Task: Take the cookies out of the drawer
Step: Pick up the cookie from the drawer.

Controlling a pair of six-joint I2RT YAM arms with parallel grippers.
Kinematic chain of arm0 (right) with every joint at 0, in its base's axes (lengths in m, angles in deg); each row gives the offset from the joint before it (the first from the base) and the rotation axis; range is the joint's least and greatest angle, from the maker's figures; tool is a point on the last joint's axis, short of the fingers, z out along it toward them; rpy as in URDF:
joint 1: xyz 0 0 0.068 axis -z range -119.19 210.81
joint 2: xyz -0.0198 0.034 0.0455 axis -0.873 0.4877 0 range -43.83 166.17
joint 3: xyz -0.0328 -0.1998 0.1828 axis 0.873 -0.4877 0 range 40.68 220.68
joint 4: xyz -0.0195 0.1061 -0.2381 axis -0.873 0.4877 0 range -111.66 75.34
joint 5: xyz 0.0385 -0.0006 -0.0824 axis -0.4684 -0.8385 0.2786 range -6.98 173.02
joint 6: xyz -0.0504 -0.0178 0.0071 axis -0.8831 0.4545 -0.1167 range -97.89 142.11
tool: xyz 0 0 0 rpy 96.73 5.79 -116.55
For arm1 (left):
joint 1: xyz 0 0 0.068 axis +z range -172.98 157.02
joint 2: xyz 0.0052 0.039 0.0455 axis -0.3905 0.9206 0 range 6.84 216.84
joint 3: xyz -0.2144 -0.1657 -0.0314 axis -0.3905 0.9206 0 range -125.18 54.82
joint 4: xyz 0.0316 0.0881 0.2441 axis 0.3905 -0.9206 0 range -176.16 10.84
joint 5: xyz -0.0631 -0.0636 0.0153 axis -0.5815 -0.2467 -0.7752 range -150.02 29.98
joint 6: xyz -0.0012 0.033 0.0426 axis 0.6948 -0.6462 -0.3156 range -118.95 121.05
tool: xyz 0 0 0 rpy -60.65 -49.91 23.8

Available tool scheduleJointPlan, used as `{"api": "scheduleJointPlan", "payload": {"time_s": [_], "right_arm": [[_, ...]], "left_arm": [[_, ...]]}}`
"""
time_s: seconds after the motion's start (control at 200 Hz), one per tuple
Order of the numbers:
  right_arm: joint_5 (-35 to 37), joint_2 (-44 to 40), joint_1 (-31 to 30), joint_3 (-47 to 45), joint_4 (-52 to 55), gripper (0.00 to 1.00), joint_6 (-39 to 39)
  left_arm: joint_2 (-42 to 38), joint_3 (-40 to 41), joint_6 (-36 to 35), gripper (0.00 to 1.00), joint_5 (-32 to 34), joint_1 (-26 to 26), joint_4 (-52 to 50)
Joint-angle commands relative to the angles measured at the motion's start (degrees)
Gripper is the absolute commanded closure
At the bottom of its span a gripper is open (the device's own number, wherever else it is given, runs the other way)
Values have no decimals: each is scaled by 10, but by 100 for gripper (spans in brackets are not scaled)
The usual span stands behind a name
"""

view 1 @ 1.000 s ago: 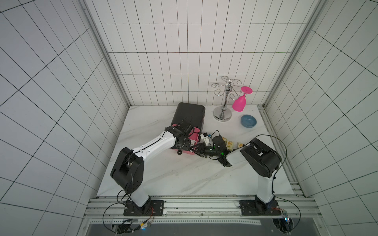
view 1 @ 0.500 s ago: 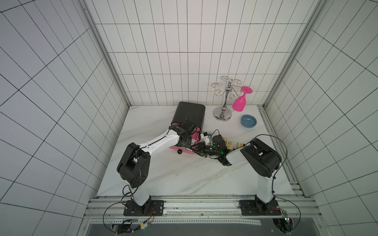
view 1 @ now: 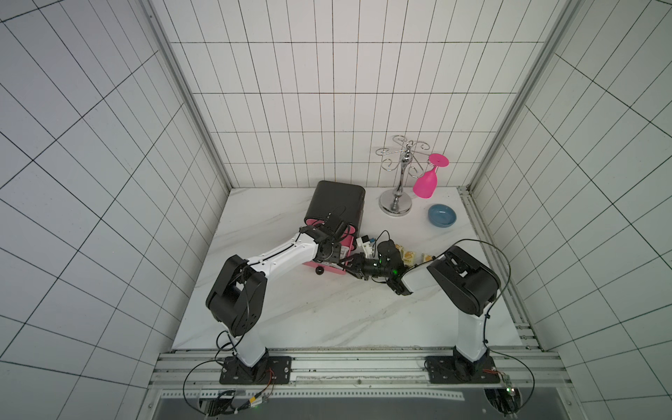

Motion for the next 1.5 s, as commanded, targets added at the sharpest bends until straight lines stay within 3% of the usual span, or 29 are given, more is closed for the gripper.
{"api": "scheduleJointPlan", "payload": {"time_s": [0.0,0.155,0.42,0.64,0.78,1.065,1.349,1.494], "right_arm": [[-20,-13,3,11,-4,77,13],[-19,-15,4,11,-2,77,12],[-20,-23,7,9,8,77,6],[-20,-27,11,5,9,77,4],[-22,-28,13,4,10,77,4],[-23,-32,20,4,14,77,0],[-27,-32,21,9,17,77,1],[-27,-32,21,9,18,77,0]], "left_arm": [[-12,26,3,35,-17,3,-24],[-1,29,1,35,-21,3,-27],[7,41,-1,47,-3,2,-30],[-11,58,5,35,-3,2,-19],[-14,69,4,35,-12,2,-16],[-6,85,0,55,-22,2,0],[11,82,-5,48,-27,2,4],[8,83,-7,56,-23,2,4]]}}
